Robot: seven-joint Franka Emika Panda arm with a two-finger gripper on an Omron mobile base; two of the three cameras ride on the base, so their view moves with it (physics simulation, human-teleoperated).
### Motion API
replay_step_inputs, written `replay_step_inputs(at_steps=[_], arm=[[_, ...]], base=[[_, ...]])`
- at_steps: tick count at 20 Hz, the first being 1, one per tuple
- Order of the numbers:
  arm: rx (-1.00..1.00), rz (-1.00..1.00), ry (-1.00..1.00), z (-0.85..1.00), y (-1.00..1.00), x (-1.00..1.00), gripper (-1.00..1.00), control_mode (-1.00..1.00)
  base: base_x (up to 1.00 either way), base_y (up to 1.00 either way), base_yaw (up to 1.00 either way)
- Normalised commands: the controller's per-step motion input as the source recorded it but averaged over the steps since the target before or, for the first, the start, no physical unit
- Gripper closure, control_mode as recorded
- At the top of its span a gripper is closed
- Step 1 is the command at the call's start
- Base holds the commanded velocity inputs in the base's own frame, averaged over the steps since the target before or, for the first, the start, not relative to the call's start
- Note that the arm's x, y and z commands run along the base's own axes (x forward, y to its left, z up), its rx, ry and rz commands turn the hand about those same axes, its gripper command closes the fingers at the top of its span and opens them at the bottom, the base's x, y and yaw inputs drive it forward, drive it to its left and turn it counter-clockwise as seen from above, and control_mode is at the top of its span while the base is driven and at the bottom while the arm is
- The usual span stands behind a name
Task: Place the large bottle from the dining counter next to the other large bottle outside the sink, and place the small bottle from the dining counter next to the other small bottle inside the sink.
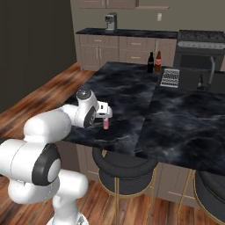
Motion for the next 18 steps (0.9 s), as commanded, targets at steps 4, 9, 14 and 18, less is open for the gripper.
replay_step_inputs(at_steps=[4,9,14,18], arm=[[0.0,0.0,-0.01,-0.07,-0.02,0.18,-1.0,-1.0],[0.0,0.0,-0.03,-0.11,-0.01,0.08,-1.0,-1.0],[0.0,0.0,-0.08,-0.09,-0.03,0.0,-1.0,-1.0],[0.0,0.0,-0.1,-0.05,-0.05,0.0,-1.0,-1.0]], base=[[0.0,0.0,0.0],[0.0,0.0,0.0],[0.0,0.0,0.0],[0.0,0.0,0.0]])
